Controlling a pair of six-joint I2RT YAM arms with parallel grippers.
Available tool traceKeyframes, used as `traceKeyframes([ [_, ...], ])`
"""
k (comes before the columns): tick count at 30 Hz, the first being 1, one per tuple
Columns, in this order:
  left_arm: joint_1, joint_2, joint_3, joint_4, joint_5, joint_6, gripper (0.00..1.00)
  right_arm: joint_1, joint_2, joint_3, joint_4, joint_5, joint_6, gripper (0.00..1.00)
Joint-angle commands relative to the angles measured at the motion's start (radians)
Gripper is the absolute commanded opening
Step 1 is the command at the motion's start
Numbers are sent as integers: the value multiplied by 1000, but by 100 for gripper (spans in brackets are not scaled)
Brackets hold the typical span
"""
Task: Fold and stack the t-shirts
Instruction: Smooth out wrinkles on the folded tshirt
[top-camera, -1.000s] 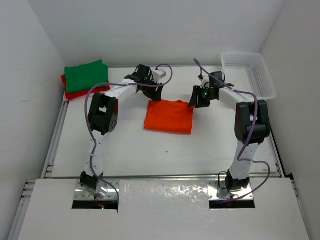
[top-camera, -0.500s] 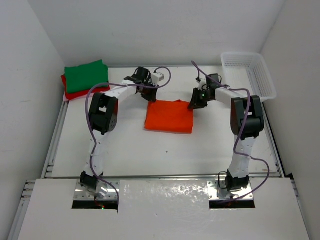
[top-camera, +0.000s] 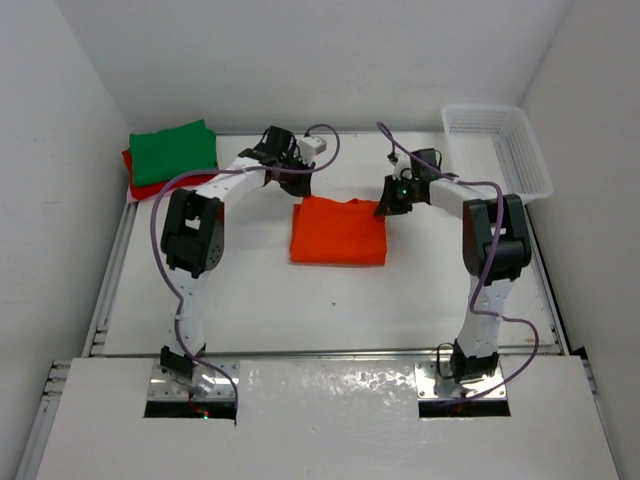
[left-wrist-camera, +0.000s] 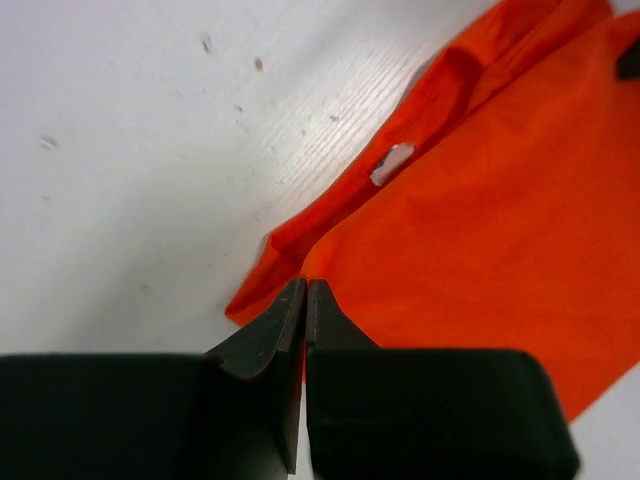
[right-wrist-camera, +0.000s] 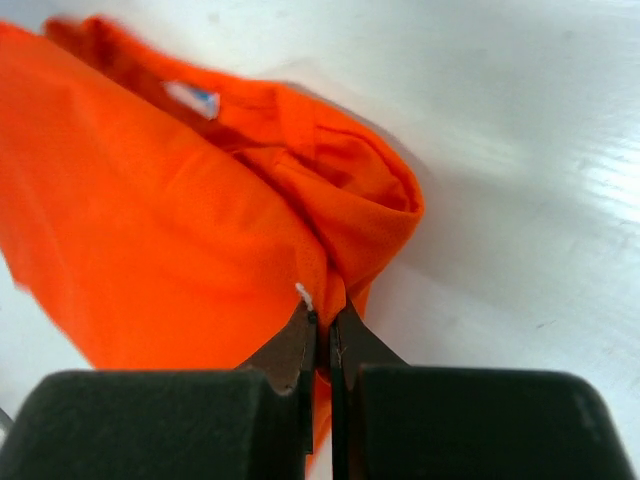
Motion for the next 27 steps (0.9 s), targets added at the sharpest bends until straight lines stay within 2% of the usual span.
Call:
traceKeyframes([
  [1, 9, -157, -23, 67, 1, 32, 0, 19, -131, -65, 153, -44, -38, 0],
  [6, 24, -207, -67, 51, -2, 24, 0, 19, -176, -116, 243, -110, -9, 0],
  [11, 72, -260, -173, 139, -32, -11, 0, 28, -133, -86, 283, -99, 46, 0],
  [15, 84, -179, -152, 166, -52, -29, 0, 31, -34, 9, 189, -15, 54, 0],
  [20, 89, -107, -109, 185, -114, -60, 0, 33, 42, 92, 187, 8, 64, 1],
  [24, 93, -75, -117, 226, -184, -74, 0, 33, 115, 157, 153, 37, 66, 12],
  [25, 93, -69, -115, 228, -210, -74, 0, 33, 128, 174, 142, 57, 63, 16],
  [26, 93, -55, -112, 231, -224, -75, 1, 33, 155, 215, 109, 71, 58, 27],
  [27, 93, -47, -109, 231, -239, -78, 4, 33, 169, 236, 89, 82, 55, 31],
])
